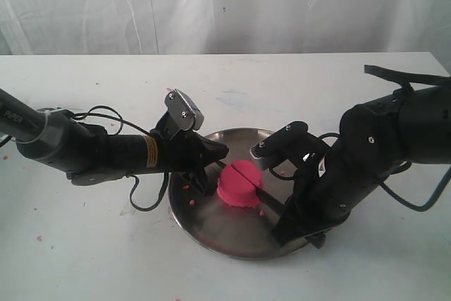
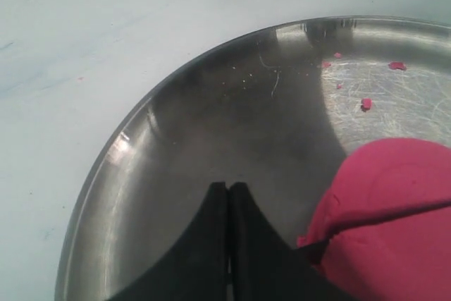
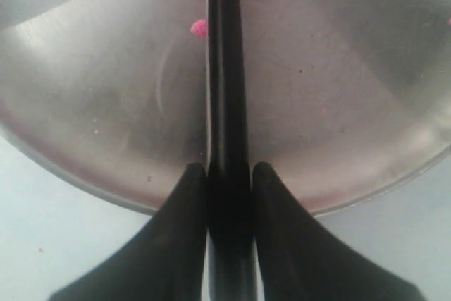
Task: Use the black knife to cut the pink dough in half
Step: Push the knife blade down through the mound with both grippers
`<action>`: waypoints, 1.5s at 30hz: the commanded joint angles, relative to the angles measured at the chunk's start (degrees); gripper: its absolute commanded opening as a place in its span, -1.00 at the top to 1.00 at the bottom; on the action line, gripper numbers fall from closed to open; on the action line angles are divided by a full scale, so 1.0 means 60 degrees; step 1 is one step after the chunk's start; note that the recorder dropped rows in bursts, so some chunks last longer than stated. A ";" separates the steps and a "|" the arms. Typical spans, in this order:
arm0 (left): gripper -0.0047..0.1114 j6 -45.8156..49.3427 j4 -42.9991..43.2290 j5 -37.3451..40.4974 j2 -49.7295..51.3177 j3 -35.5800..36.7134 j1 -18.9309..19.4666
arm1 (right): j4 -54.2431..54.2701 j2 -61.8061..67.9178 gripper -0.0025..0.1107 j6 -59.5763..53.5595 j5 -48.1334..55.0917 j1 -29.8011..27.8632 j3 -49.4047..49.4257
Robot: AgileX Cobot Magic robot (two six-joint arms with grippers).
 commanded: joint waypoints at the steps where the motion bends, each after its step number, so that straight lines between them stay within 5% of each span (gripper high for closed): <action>1: 0.92 -0.0014 0.0217 0.0443 0.0113 0.0093 -0.0043 | 0.0041 0.0150 0.96 -0.0005 -0.0179 0.0010 0.0006; 45: 0.92 0.0008 0.0217 0.0498 0.0113 0.0093 -0.0043 | 0.0162 0.0891 0.96 -0.0005 -0.0479 0.0010 0.0006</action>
